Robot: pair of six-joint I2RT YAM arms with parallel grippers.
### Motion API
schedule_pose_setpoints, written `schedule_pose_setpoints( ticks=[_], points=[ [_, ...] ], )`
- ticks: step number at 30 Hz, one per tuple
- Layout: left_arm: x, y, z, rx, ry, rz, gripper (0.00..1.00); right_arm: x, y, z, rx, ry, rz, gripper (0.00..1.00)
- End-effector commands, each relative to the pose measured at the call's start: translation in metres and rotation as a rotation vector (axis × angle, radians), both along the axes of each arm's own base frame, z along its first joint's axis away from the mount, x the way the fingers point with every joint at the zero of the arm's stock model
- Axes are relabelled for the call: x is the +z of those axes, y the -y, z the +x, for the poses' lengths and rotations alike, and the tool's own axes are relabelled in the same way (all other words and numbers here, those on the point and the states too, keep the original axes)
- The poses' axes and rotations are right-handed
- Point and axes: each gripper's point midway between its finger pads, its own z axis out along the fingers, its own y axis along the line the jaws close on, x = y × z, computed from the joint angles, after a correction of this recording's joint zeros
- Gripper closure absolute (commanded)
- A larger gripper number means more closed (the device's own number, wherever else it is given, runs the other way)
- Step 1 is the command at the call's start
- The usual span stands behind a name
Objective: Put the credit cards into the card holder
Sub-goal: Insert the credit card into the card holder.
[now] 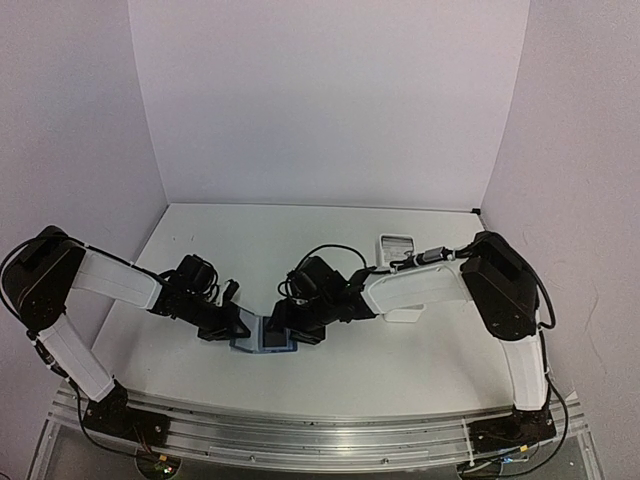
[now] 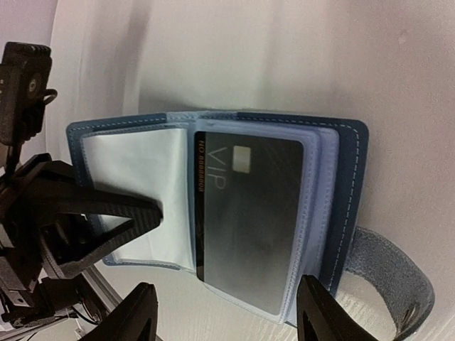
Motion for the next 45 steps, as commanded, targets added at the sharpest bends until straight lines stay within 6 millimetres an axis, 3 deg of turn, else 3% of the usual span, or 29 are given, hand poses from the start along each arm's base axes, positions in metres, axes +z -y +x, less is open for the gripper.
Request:
schedule_pose_setpoints(
  ticks=[1, 13, 17, 23, 26, 32, 39, 45],
  points=[
    [-0.005, -0.003, 0.002, 0.007, 0.017, 0.018, 1.00, -0.008, 0.005, 0.003, -0.035, -0.017, 0.000, 0.37],
    [-0.007, -0.002, 0.002, 0.003, 0.019, 0.013, 1.00, -0.022, -0.001, -0.004, -0.027, -0.081, 0.038, 0.36],
    [-0.007, -0.001, 0.004, 0.000, 0.040, 0.003, 1.00, -0.006, -0.012, -0.004, -0.019, -0.090, 0.172, 0.36],
    [-0.009, 0.000, 0.006, -0.018, 0.073, -0.001, 1.00, 0.045, -0.038, 0.001, 0.057, -0.020, 0.388, 0.36],
    [-0.006, 0.005, 0.008, -0.043, 0.095, -0.023, 1.00, 0.055, -0.047, 0.004, 0.076, 0.006, 0.419, 0.36],
    [0.004, 0.015, 0.015, -0.076, 0.132, -0.061, 1.00, 0.050, -0.052, 0.004, 0.071, -0.008, 0.420, 0.38],
    [0.005, 0.005, 0.008, -0.103, 0.121, -0.024, 0.97, 0.008, -0.036, 0.010, -0.001, -0.029, 0.279, 0.39],
    [0.007, -0.004, 0.002, -0.131, 0.102, -0.033, 0.82, 0.018, -0.068, 0.018, 0.101, 0.013, 0.321, 0.49]
  ],
)
